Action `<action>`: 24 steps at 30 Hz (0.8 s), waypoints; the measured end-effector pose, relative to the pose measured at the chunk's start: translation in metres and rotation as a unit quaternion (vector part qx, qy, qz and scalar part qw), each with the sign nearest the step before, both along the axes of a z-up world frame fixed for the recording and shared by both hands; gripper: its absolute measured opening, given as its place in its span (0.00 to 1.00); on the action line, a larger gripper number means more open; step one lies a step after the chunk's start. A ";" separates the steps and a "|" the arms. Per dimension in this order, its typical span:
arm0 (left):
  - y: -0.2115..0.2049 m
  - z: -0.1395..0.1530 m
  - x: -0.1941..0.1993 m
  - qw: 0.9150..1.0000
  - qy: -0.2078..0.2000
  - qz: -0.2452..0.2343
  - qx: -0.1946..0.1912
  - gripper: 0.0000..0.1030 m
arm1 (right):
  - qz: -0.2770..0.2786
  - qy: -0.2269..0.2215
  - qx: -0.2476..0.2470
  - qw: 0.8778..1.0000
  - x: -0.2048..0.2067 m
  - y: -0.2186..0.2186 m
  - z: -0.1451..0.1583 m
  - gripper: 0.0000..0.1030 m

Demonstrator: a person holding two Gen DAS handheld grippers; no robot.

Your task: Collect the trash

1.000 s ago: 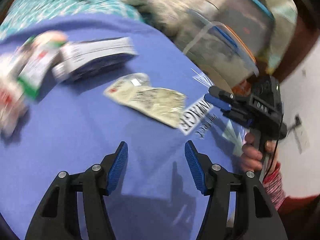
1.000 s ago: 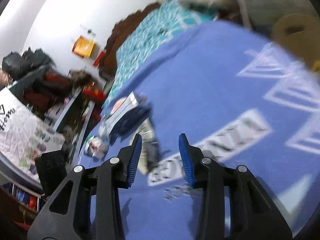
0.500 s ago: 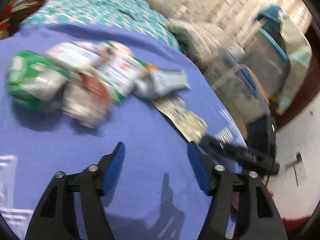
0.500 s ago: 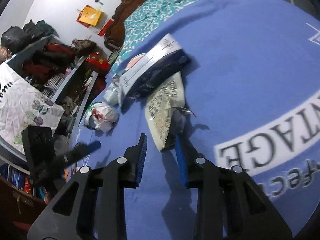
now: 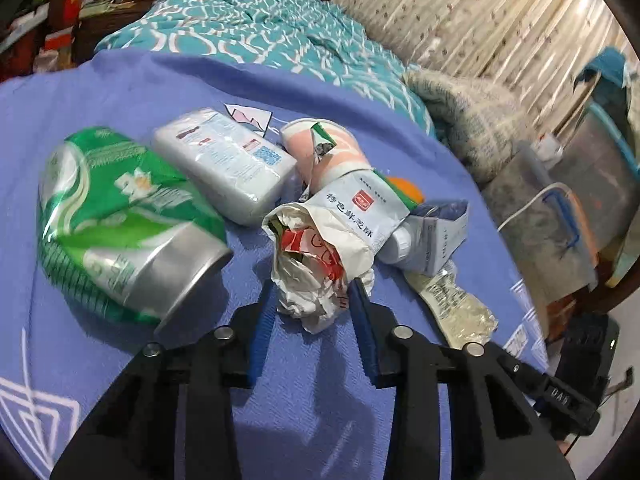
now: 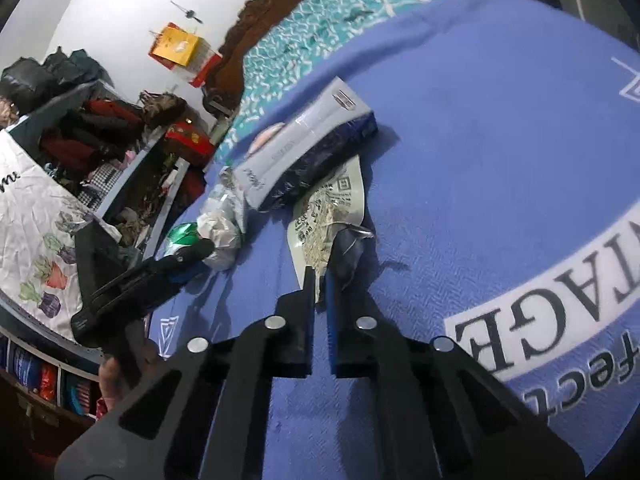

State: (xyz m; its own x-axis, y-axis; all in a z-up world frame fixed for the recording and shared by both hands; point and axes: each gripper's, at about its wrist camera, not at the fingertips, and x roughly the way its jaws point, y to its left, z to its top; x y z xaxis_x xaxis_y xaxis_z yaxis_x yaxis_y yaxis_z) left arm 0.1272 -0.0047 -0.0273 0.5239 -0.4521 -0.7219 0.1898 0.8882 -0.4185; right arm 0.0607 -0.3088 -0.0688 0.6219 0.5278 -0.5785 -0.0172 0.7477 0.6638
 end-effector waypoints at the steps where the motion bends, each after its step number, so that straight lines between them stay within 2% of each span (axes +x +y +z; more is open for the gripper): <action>1: 0.000 0.001 -0.003 1.000 0.002 -0.012 -0.001 0.05 | 0.005 -0.003 0.001 1.000 -0.004 0.002 0.001 0.05; 6: 0.008 0.007 -0.033 0.999 -0.003 -0.040 -0.004 0.06 | 0.071 -0.029 0.027 0.997 -0.036 0.018 0.007 0.05; 7: 0.010 0.007 -0.038 0.999 -0.002 -0.039 0.000 0.11 | 0.085 -0.034 0.027 0.995 -0.041 0.022 0.008 0.05; 9: 0.014 0.008 -0.043 0.999 -0.006 -0.032 0.007 0.42 | 0.088 -0.040 0.005 0.995 -0.047 0.028 0.012 0.09; 10: 0.014 0.010 -0.044 1.000 -0.013 -0.023 0.014 0.50 | 0.086 -0.045 -0.004 0.995 -0.047 0.028 0.014 0.09; 11: 0.015 0.012 -0.044 1.000 -0.019 -0.015 0.016 0.64 | 0.085 -0.049 -0.010 0.995 -0.047 0.027 0.017 0.09; 12: 0.016 0.013 -0.042 1.000 -0.021 -0.007 0.015 0.69 | 0.080 -0.050 -0.013 0.995 -0.044 0.026 0.020 0.09; 14: 0.018 0.014 -0.036 1.000 -0.017 -0.002 0.003 0.71 | 0.071 -0.050 -0.011 0.996 -0.039 0.023 0.024 0.09; 16: 0.016 0.011 -0.027 1.000 -0.008 -0.003 -0.002 0.81 | 0.063 -0.055 -0.021 0.996 -0.030 0.019 0.031 0.09; 18: 0.011 0.007 -0.018 1.000 -0.002 0.000 0.005 0.82 | 0.046 -0.061 -0.049 0.996 -0.018 0.015 0.038 0.14; 19: 0.007 0.004 -0.012 1.000 0.006 0.001 0.011 0.82 | 0.037 -0.061 -0.057 0.996 -0.014 0.010 0.039 0.33; 20: 0.004 0.001 -0.006 1.000 0.014 0.001 0.013 0.82 | 0.023 -0.062 -0.062 0.996 -0.009 0.005 0.041 0.75; 21: 0.002 -0.001 -0.002 1.000 0.019 0.001 0.014 0.82 | 0.007 -0.069 -0.065 0.995 -0.006 0.004 0.045 0.89; 23: -0.004 -0.005 0.006 1.000 0.018 0.000 0.023 0.83 | -0.017 -0.087 -0.078 0.993 -0.004 0.004 0.050 0.93; 24: -0.008 -0.005 0.008 0.999 0.008 0.001 0.032 0.81 | -0.008 -0.085 -0.088 0.992 0.000 0.006 0.052 0.92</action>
